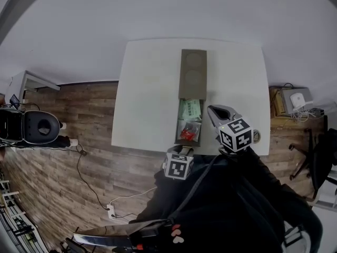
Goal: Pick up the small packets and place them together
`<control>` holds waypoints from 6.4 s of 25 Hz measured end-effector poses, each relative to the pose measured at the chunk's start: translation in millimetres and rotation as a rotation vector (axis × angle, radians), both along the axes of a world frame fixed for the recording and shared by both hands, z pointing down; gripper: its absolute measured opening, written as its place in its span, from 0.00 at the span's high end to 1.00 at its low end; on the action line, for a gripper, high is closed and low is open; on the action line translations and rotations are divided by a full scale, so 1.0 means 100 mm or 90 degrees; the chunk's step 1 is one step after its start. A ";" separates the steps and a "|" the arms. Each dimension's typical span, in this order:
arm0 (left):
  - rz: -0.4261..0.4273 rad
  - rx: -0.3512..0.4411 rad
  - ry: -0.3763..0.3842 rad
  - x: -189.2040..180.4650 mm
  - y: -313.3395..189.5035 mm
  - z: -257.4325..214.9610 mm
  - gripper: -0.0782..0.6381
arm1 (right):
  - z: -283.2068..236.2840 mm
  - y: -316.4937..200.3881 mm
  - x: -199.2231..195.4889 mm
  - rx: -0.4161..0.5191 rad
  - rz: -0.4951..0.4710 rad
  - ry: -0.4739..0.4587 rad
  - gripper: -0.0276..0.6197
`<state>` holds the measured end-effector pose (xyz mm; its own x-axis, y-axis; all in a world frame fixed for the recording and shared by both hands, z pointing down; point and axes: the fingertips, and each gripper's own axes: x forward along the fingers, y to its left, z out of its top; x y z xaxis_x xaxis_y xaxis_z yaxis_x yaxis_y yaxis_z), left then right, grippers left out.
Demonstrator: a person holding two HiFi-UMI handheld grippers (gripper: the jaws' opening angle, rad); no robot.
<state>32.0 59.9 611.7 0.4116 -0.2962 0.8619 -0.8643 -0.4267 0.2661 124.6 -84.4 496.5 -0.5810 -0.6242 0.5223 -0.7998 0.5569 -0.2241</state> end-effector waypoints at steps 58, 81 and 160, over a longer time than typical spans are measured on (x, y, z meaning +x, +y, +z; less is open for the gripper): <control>-0.046 -0.044 0.143 -0.44 -1.07 -0.14 0.72 | 1.06 0.67 -1.03 -0.228 -0.753 0.378 0.79; -0.010 -0.060 0.163 -0.39 -1.06 -0.16 0.76 | 0.55 0.34 -0.61 -0.235 -0.625 0.280 0.93; -0.034 -0.074 0.184 -0.37 -1.07 -0.15 0.81 | 0.73 0.27 -0.82 -0.078 -0.652 0.420 0.71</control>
<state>-4.8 -46.9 596.8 0.6314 -0.2299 0.7406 -0.7658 -0.3349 0.5490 42.5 -57.5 569.9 -0.3762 0.0403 0.9257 0.0157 0.9992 -0.0372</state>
